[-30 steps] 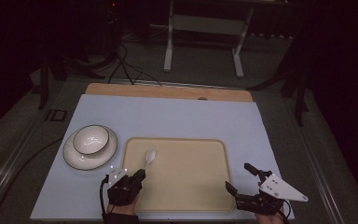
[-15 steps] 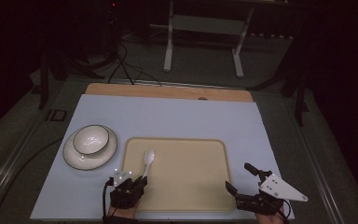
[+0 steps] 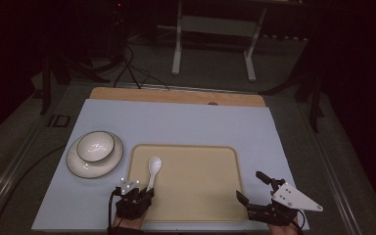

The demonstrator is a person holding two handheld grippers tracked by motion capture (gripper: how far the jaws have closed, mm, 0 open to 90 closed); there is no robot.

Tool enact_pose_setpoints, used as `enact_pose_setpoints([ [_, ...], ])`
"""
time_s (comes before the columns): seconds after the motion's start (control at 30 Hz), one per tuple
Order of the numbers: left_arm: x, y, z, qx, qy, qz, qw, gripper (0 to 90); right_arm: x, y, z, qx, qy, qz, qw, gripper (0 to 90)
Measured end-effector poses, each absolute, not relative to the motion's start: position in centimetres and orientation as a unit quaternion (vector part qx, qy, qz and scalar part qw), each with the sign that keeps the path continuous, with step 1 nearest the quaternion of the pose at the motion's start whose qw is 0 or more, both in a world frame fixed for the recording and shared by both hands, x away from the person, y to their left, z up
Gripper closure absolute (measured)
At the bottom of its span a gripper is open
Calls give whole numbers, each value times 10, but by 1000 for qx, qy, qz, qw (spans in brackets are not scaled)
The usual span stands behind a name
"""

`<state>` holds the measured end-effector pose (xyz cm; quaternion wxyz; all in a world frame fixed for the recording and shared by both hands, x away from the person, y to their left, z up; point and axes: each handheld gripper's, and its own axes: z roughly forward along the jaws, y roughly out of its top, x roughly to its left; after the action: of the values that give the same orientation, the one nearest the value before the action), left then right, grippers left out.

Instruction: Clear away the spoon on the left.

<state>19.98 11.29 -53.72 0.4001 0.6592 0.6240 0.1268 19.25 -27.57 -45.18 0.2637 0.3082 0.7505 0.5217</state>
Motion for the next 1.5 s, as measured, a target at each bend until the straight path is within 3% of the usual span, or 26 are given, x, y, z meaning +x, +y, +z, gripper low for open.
enact_pose_setpoints([
  [0.13,201,110,-539,667,622,128,390,722,193,-276,-452,310,750,522,263,134],
  [0.53,204,109,-538,677,614,132,384,704,193,-276,-452,311,750,521,264,134],
  [0.9,204,110,-530,678,610,136,388,612,193,-276,-452,312,750,520,264,134],
  [1.37,203,112,-500,699,574,141,404,404,194,-276,-453,311,750,520,264,134],
  [1.5,206,114,-492,709,556,128,414,249,194,-276,-453,312,751,519,264,134],
])
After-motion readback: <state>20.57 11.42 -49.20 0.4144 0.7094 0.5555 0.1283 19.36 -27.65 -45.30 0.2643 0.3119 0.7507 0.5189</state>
